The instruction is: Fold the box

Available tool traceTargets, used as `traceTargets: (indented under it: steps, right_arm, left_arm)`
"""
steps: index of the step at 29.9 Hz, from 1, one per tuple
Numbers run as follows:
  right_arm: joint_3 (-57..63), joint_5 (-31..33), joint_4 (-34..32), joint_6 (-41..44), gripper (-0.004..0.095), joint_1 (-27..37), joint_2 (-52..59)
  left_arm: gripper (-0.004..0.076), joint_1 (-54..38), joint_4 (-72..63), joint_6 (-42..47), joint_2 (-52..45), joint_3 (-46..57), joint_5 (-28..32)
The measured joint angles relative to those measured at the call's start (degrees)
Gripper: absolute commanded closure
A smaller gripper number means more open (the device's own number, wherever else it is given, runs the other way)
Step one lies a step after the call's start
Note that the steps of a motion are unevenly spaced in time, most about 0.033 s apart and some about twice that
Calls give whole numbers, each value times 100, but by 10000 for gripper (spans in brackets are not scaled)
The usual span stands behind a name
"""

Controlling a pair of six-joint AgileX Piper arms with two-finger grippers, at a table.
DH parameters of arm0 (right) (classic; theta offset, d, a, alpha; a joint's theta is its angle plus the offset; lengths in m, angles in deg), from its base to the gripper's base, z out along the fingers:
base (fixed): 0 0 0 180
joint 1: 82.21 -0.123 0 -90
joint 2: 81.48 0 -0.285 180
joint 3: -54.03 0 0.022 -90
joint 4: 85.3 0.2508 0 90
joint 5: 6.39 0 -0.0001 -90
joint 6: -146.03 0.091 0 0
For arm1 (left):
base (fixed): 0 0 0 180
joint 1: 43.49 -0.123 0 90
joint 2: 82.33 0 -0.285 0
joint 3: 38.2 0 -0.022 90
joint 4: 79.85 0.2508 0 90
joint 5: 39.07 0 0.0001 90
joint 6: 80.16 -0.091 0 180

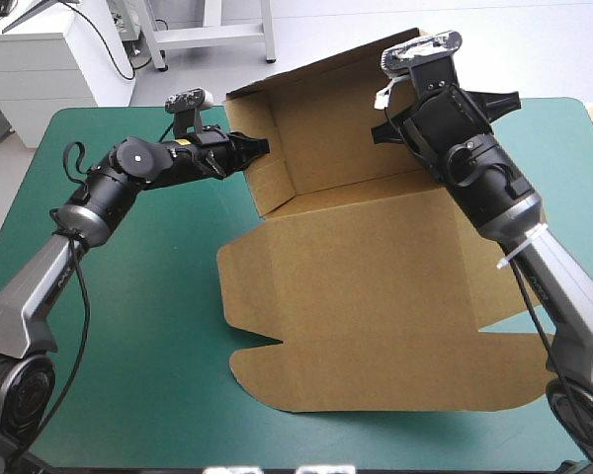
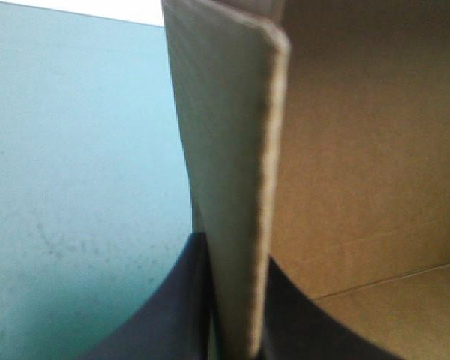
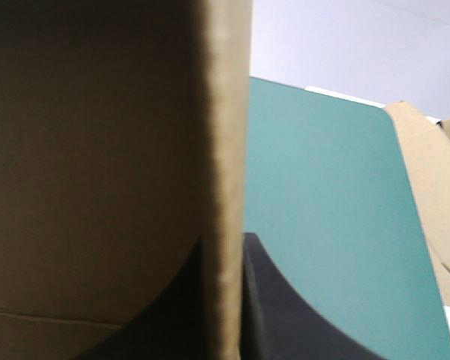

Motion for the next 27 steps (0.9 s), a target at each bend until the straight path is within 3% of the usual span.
traceTargets:
  steps: [6, 10, 15, 27]
  right_arm:
    - [-4, 0, 1407, -364, 909, 536, -252]
    - [-4, -18, 2228, -522, 909, 912, -547]
    - [-4, -17, 2979, -823, 908, 1242, -969]
    - [111, -5, 3596, -1348, 908, 1726, -1667]
  left_arm:
    - [731, 52, 2326, 1827, 289, -1248, -1662]
    - [731, 81, 2887, 2146, 735, -2152, -2688]
    - [731, 322, 3734, 2573, 1307, -2892, -3552]
    - [731, 733, 4396, 2916, 2225, -3122, -3691]
